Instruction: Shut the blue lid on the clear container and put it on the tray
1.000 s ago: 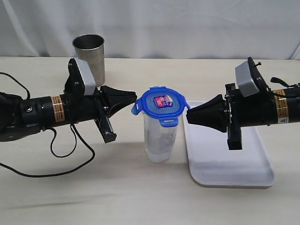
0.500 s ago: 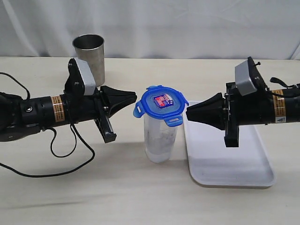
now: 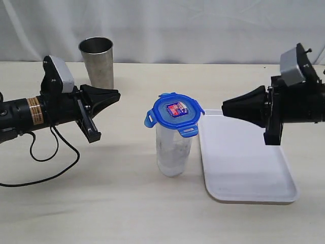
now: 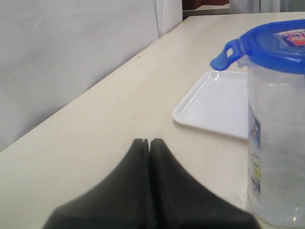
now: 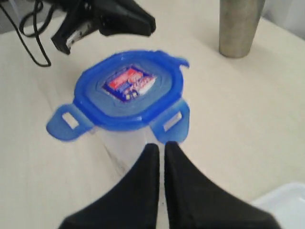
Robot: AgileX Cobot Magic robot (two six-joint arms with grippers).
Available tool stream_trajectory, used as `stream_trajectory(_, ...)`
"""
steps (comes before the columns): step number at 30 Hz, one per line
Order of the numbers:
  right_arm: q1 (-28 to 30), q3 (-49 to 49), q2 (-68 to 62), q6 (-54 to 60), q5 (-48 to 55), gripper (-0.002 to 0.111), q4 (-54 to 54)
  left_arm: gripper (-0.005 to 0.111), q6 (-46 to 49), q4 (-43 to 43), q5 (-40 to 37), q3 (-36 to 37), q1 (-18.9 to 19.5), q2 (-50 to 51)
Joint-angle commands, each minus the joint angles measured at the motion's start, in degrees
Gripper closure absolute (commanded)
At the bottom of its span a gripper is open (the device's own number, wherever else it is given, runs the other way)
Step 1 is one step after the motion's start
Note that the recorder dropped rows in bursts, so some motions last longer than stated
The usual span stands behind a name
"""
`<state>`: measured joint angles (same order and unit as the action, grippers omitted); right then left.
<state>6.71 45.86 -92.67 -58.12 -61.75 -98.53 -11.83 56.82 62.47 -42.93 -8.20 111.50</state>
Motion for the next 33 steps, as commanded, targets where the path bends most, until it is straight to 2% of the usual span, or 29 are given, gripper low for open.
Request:
stream_trajectory(1, -2.81, 0.11, 3.90, -3.04, -3.67, 0.104, 7.99, 0.107, -1.67, 0.18, 0.36, 0.54, 0.42, -0.52)
stream_trajectory(4, -9.66, 0.11, 4.37, -5.72, 3.68, 0.104, 10.90, 0.107, -1.92, 1.12, 0.58, 0.54, 0.42, -0.52)
stream_trajectory(5, -14.00, 0.11, 4.37, -5.72, 10.11, 0.104, 10.90, 0.107, -2.38, 1.44, 0.55, 0.54, 0.42, -0.52)
stream_trajectory(7, -18.61, 0.11, 4.37, -5.48, 17.82, 0.104, 10.90, 0.107, -3.17, 1.56, 0.55, 0.54, 0.42, -0.52)
stream_trajectory(10, -22.49, 0.11, 3.83, -5.25, 23.23, 0.104, 10.90, 0.107, -3.20, 1.57, 0.97, 0.54, 0.42, -0.52)
stream_trajectory(19, -23.25, 0.11, 0.72, -4.05, 24.25, 0.104, 9.98, 0.107, -3.62, 2.45, 1.73, 0.54, 0.42, -0.52)
stream_trajectory(23, -23.25, 0.11, 0.72, -5.13, 24.75, 0.104, 7.45, 0.107, -4.05, 6.28, 6.69, 0.54, 0.42, -0.52)
stream_trajectory(26, -23.25, 0.11, 0.72, -5.13, 24.75, 0.104, 7.45, 0.106, -6.02, 7.25, 7.49, 0.54, -0.45, -0.52)
stream_trajectory(27, -23.25, 0.11, 0.72, -5.13, 24.75, 0.104, 7.45, 0.104, -6.14, 7.25, 7.49, 0.54, -0.76, -0.52)
stream_trajectory(29, -23.25, 0.11, 0.72, -5.13, 24.75, 0.104, 7.45, 0.091, -6.14, 7.25, 7.49, 0.54, -1.97, -0.52)
stream_trajectory(30, -23.25, 0.11, 0.72, -5.13, 24.75, 0.104, 7.45, 0.081, -6.14, 7.25, 7.49, 0.54, -3.10, -0.52)
stream_trajectory(33, -23.25, 0.11, 0.72, -5.05, 24.98, 0.104, 7.45, 0.077, -6.14, 7.00, 7.49, 0.54, -5.22, -0.52)
